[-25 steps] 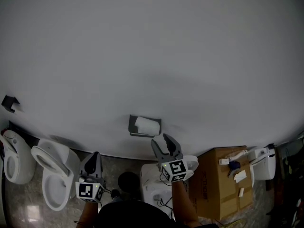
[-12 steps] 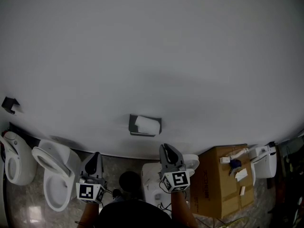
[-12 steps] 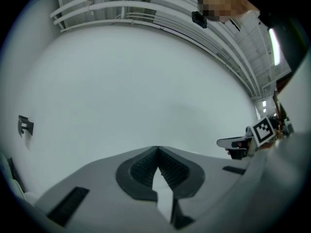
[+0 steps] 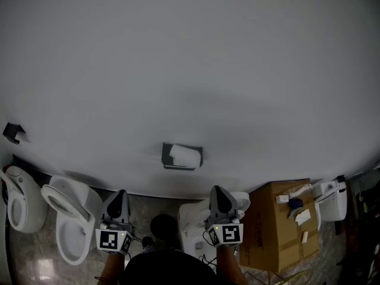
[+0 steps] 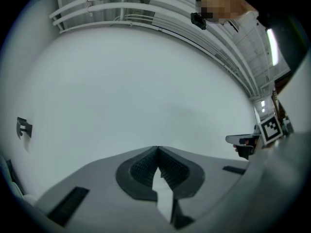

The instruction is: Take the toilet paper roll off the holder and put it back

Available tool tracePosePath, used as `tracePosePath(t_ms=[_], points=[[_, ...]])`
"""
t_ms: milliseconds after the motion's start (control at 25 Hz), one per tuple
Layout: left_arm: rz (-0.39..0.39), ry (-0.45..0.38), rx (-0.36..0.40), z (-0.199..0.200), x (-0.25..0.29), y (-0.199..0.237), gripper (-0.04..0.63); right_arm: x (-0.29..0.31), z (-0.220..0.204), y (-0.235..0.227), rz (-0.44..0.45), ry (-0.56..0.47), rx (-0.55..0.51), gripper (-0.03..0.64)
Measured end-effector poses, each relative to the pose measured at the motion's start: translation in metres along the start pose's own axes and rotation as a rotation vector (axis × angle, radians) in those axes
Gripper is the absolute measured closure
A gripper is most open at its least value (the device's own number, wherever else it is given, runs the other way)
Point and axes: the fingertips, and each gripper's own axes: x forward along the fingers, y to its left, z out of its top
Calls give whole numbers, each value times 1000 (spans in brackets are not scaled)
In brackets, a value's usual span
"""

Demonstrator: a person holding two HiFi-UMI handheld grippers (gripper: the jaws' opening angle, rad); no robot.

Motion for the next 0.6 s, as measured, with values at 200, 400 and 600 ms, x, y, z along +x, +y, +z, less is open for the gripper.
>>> tracePosePath(t_ms=[200,400,600], points=[[-6,-2,-4,6,0,-3,592,-2,7,0,-30,-14,-18,614],[11,24,8,0,-2,1,592,-3,11,-2,-38,-32,-17,614],[9,40,0,-4,-3,1,592,-6,13,-4,-48,-43,-16,614]])
